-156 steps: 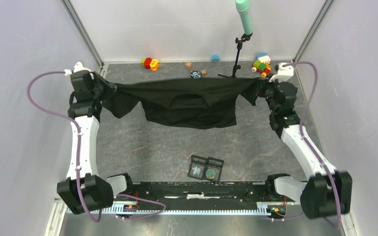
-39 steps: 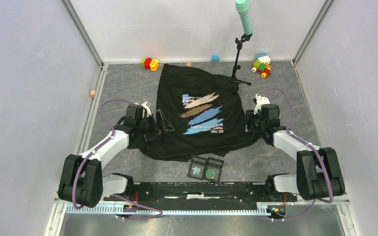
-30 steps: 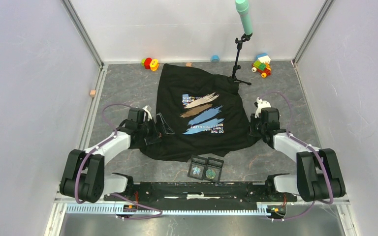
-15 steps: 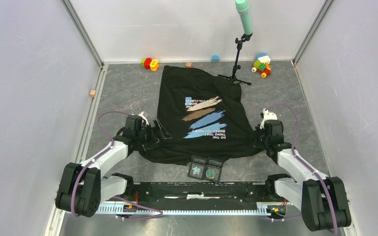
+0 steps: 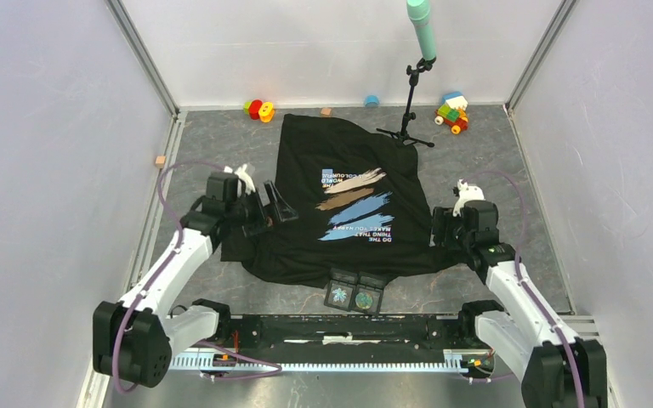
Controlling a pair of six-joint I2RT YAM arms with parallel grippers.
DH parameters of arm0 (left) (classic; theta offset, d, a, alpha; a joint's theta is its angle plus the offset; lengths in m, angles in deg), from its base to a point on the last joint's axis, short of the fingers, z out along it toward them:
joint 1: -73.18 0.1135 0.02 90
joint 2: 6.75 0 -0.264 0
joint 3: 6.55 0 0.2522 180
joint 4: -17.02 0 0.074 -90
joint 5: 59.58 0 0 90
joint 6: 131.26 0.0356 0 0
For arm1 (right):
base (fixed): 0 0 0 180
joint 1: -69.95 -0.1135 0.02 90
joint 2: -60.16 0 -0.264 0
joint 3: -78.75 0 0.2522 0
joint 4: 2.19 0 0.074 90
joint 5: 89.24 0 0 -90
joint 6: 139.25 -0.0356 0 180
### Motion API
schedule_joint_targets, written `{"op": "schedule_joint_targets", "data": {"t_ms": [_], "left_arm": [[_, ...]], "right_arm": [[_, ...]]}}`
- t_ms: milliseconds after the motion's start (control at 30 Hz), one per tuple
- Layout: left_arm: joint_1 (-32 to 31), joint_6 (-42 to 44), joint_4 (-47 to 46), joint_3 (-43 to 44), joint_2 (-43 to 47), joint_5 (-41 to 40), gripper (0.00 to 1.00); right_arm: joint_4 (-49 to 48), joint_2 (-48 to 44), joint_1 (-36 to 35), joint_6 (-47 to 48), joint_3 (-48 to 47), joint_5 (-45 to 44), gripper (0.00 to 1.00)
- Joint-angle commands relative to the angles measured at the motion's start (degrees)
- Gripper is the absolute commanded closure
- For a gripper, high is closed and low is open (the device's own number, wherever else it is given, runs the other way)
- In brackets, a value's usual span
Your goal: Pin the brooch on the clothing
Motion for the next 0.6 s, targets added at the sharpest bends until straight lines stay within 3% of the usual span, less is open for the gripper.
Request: {"op": "schedule_joint_targets", "data": {"t_ms": [0, 100, 200, 433, 567], "left_arm": [[-0.18, 13.3, 12.52, 12.64, 2.34, 3.08, 0.0], [-0.17, 18.17, 16.31, 16.63, 3.18, -1.88, 0.0], [-0.17, 19.46, 16.24, 18.64, 3.51, -3.54, 0.0], [-1.12, 19.41, 13.08, 20.3, 2.24, -2.8, 0.0], [-1.36, 17.68, 9.84, 21.25, 0.47, -5.65, 0.0]], "right_arm": [[-0.04, -5.9, -0.11, 0.59, -5.45, 10.08, 0.17], [-3.27, -10.73, -0.11, -3.02, -4.33, 21.17, 0.11], [-6.35, -16.34, -0.97, -7.52, -1.77, 25.74, 0.11], [-1.62, -24.06, -8.11, -9.84, -1.24, 21.21, 0.13], [1.17, -19.42, -11.9, -7.57, -8.72, 17.17, 0.12]]}}
